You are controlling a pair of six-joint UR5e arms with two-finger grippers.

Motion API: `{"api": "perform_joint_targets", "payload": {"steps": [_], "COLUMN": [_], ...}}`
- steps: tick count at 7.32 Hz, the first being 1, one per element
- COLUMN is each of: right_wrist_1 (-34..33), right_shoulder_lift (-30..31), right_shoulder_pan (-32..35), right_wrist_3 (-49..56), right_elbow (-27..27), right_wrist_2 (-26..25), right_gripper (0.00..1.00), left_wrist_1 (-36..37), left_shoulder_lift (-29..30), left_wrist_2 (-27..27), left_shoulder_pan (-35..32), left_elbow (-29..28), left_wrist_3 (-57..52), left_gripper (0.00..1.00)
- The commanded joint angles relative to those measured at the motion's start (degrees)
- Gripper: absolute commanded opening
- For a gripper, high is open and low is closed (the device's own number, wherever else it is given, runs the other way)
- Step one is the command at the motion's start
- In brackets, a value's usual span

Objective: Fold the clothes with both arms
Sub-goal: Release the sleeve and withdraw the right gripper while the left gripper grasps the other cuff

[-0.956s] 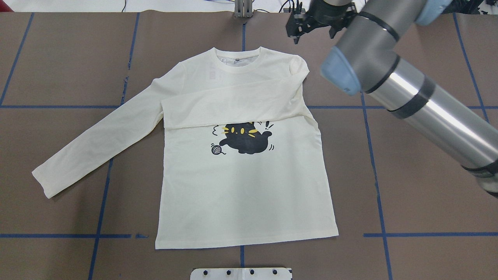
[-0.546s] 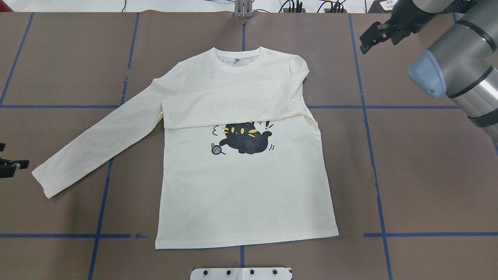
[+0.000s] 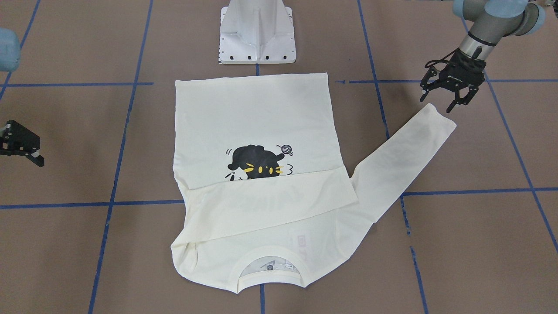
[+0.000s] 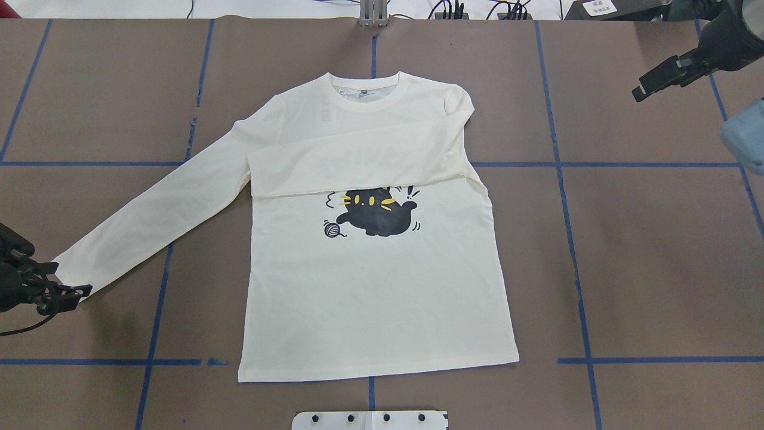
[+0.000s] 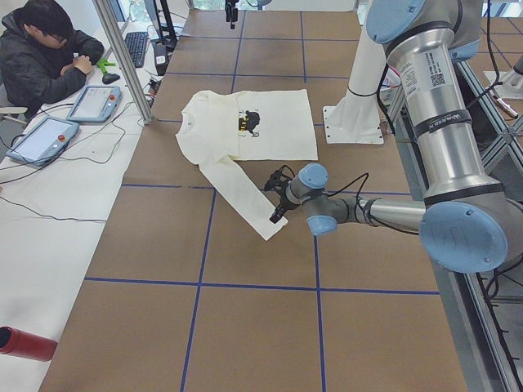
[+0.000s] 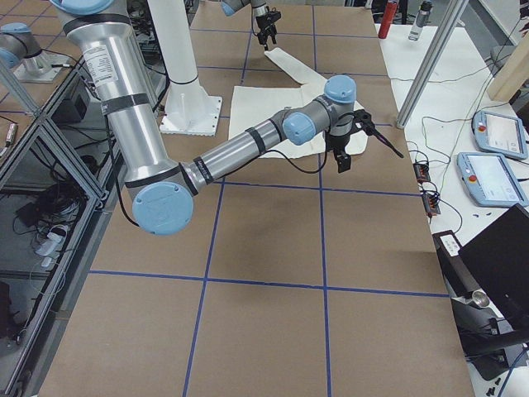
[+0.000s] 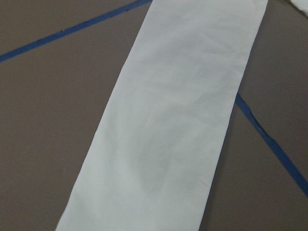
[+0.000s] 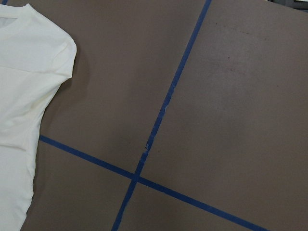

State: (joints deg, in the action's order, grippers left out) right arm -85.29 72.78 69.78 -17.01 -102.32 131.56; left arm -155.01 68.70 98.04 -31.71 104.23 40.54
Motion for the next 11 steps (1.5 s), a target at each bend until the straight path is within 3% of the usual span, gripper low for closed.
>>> {"api": "perform_joint_targets", "payload": {"steps": [1, 2, 3, 4, 5, 9, 11], "right_wrist_1": [0.03, 0.12, 0.21, 0.21, 0.21, 0.30, 1.26], "right_shoulder_lift": [0.96, 1.14, 1.14, 1.14, 1.14, 2.18, 3.86], "right_shoulder_pan": [0.19, 0.19, 0.19, 0.19, 0.19, 0.10, 0.19], "right_wrist_3": [0.05, 0.05, 0.05, 0.05, 0.05, 0.22, 0.22], "right_elbow": [-0.60, -0.60, -0.60, -0.86, -0.95, -0.51, -0.69], "right_wrist_2": [-0.08, -0.16, -0.08, -0.08, -0.08, -0.52, -0.52], "right_gripper": [1.00, 1.00, 1.00, 1.00, 1.00, 1.00, 1.00], "left_wrist_1": [0.58, 0.67, 0.76, 0.67, 0.58, 0.67, 1.37], "left_shoulder_lift": [0.03, 0.03, 0.03, -0.06, -0.14, 0.55, 7.98], "left_wrist_2": [-3.45, -3.90, -3.90, -3.90, -3.99, -4.17, -3.20], "left_shoulder_pan": [3.84, 4.46, 4.72, 4.64, 4.55, 1.41, -7.11], "left_elbow": [-1.57, -1.93, -2.36, -2.37, -2.37, -0.27, -0.08], "left_wrist_3": [0.06, 0.06, 0.06, -0.02, -0.03, -1.95, -8.79], "left_gripper": [0.87, 0.83, 0.65, 0.24, 0.00, 0.00, 0.00]}}
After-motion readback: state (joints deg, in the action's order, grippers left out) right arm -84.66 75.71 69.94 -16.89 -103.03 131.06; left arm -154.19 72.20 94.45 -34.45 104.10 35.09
